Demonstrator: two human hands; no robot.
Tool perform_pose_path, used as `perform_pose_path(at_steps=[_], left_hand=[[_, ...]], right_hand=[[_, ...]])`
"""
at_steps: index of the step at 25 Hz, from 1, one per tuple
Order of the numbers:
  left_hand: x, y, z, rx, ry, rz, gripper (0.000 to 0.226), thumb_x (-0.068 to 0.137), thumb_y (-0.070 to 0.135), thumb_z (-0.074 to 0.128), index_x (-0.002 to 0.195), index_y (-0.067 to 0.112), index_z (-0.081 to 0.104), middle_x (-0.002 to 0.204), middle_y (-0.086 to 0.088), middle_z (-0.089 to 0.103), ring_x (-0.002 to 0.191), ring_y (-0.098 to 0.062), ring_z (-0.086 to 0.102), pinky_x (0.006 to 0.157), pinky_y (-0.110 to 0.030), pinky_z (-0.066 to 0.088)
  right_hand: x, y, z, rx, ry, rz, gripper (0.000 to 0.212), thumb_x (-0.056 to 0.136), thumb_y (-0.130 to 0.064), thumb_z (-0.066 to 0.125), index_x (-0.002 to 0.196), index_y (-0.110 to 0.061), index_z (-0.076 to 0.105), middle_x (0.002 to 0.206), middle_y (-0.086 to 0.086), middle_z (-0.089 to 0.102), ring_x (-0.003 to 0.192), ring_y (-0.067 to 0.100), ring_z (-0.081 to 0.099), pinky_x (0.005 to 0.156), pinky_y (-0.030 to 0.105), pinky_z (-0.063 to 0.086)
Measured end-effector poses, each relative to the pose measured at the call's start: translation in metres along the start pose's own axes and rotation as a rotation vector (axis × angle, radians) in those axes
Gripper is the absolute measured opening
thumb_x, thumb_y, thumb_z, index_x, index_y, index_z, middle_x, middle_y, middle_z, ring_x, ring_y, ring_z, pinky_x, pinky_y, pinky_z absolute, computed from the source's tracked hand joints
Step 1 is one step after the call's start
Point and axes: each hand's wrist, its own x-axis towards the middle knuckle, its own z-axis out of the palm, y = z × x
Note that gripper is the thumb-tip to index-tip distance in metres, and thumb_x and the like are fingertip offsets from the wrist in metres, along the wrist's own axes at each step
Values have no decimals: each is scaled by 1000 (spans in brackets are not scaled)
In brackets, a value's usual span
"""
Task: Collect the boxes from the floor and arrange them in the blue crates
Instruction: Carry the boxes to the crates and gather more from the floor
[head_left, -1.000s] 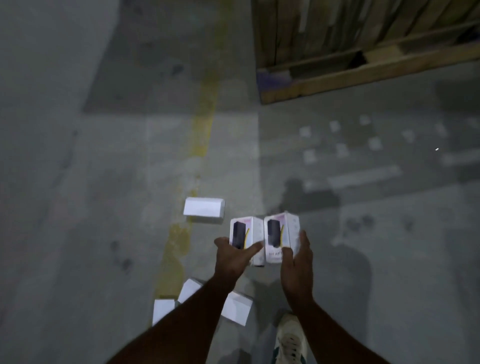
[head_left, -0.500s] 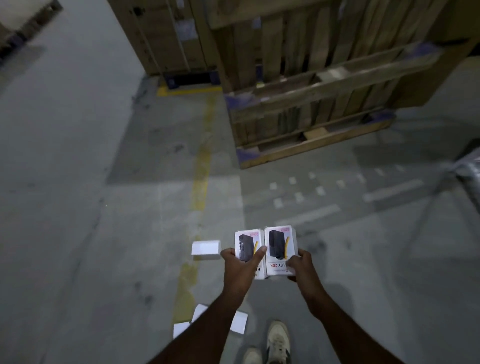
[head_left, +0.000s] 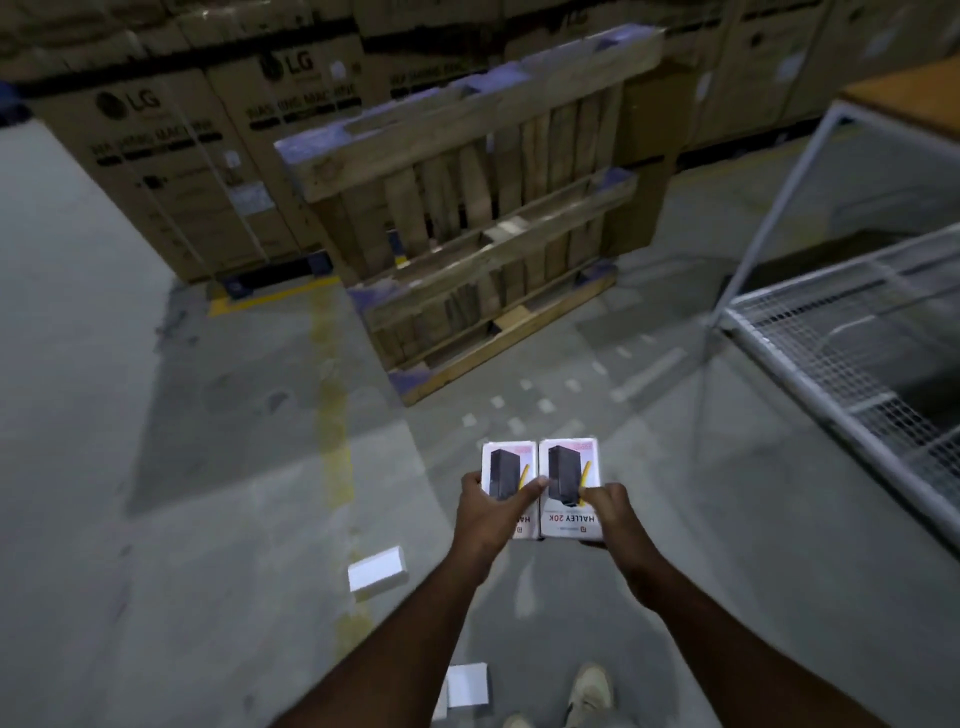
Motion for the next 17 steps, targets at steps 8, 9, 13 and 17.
perform_pose_path(at_steps=[8, 9, 13, 17], left_hand=[[-15, 51, 87, 48, -225, 126, 73, 62, 48, 92, 118, 20, 54, 111, 4, 70, 91, -8, 72, 71, -27, 62], [-17, 60, 103, 48, -259, 147, 65, 69, 40, 91, 119, 19, 54, 111, 4, 69, 90, -6, 72, 65, -19, 58], [-10, 88, 180, 82, -426, 250, 50, 76, 31, 88, 117, 18, 64, 111, -5, 74, 97, -18, 74, 73, -27, 59], [-1, 110, 262, 149, -548, 320, 62, 69, 23, 93, 122, 21, 62, 113, 2, 74, 100, -16, 73, 83, -34, 62]], right_hand=[[-11, -20, -85, 213, 164, -79, 37, 95, -48, 55, 114, -16, 52, 107, 2, 68, 95, 13, 69, 78, 28, 54], [-8, -21, -100, 228, 185, -91, 35, 95, -46, 55, 114, -16, 53, 106, 1, 68, 93, 12, 69, 75, 26, 54], [7, -28, -173, 269, 262, -159, 16, 99, -34, 53, 105, -20, 59, 97, -2, 71, 77, 1, 68, 60, 14, 50], [26, -30, -260, 287, 337, -191, 31, 97, -36, 58, 120, -16, 58, 104, 1, 74, 82, 5, 71, 59, 15, 51]])
